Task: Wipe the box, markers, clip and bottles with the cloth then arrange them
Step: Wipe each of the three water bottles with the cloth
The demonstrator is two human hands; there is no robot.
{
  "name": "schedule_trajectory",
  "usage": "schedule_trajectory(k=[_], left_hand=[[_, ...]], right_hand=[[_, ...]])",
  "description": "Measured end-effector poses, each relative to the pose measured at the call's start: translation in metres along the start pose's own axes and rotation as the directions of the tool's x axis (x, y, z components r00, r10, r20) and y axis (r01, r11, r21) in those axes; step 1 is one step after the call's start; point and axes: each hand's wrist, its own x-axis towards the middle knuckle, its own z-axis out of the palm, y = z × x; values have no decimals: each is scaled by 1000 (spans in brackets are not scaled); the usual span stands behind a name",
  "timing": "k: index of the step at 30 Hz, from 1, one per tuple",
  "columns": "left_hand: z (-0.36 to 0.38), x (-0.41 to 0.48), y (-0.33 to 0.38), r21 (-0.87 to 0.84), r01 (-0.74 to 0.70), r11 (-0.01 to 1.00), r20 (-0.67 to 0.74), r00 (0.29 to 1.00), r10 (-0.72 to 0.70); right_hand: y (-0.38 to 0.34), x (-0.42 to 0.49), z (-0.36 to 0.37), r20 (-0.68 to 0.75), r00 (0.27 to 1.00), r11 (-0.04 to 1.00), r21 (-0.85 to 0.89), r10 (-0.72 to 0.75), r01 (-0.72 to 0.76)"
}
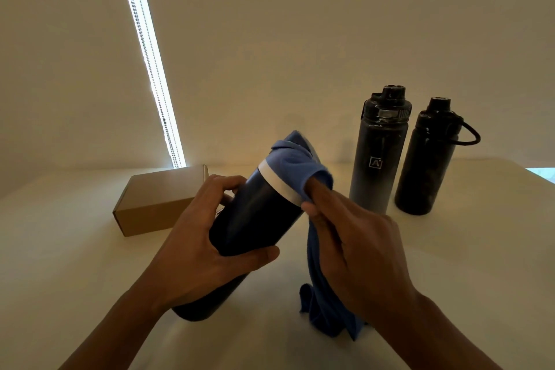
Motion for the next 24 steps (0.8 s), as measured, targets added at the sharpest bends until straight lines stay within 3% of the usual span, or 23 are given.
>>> schedule_trajectory(k=[3, 7, 12, 16, 20, 24], left_hand=[[0, 0, 1, 7, -12, 1000, -18, 1000, 12], [3, -1, 2, 41, -38, 998, -19, 999, 39], [7, 0, -2, 26, -11, 1000, -45, 999, 12], [11, -2, -1, 38, -2, 999, -58, 998, 5], [12, -1, 0, 21, -10, 1000, -57, 998, 12], [14, -2, 2, 44, -20, 999, -68, 997, 23]], right_hand=[[2, 0, -2, 19, 1000, 999, -47, 8, -7], [7, 5, -11, 6, 991, 990, 51, 133, -133], [-2, 5, -10, 54, 998, 999, 21, 32, -33], [4, 7, -16, 28, 994, 993, 47, 102, -104], [-3, 5, -15, 57, 998, 1000, 13, 22, -23], [5, 9, -20, 17, 995, 995, -7, 99, -99]])
